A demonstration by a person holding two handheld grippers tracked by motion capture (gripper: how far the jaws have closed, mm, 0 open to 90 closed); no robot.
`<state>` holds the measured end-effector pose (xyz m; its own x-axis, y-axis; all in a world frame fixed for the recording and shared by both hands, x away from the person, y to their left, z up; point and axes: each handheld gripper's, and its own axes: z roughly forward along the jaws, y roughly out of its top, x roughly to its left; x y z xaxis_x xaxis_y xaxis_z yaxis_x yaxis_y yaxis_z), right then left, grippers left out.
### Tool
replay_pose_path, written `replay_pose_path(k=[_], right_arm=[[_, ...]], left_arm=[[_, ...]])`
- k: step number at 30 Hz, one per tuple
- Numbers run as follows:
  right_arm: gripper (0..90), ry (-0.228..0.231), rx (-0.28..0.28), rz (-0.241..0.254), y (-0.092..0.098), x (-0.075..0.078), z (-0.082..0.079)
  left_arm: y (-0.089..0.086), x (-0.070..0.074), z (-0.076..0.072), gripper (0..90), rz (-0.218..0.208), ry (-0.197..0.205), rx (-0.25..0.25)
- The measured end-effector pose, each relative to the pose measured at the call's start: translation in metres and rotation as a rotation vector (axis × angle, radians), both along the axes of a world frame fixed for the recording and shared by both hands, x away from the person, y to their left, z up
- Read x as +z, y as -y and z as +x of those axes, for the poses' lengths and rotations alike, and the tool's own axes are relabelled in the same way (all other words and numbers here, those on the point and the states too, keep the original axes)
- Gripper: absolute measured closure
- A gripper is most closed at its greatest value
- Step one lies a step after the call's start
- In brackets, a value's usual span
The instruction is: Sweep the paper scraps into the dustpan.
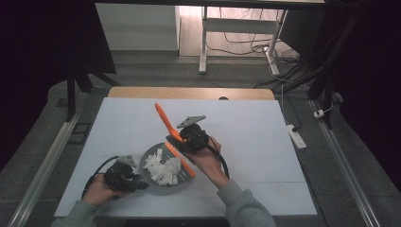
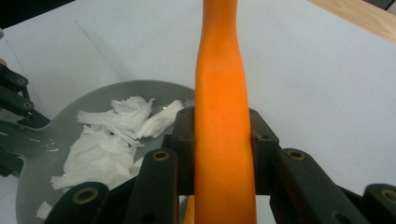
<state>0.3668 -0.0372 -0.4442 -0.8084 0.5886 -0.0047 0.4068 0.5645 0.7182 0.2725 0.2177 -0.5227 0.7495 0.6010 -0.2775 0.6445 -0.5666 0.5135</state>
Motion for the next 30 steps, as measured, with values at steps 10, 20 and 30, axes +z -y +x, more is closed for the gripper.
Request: replay_pose_path(k=[10,20,30], right_arm=[[70.5,-0.005,-0.034,0.02,0.021,0.001,0.005],[70.4,-0.008,-0.054,0.025,0.034,-0.001,0.007],[70.5,-0.004,-0.071,0.041,0.05,0.001,0.006]], left_arm=[[-0.002,0.0,-0.001,61.6,-0.007,0.025,0.014],[-0.003,0.002,-0.002,61.5,-0.014,0.062,0.036],[-0.003,0.005,-0.004,61.5,-0.022,0.093,0.071]])
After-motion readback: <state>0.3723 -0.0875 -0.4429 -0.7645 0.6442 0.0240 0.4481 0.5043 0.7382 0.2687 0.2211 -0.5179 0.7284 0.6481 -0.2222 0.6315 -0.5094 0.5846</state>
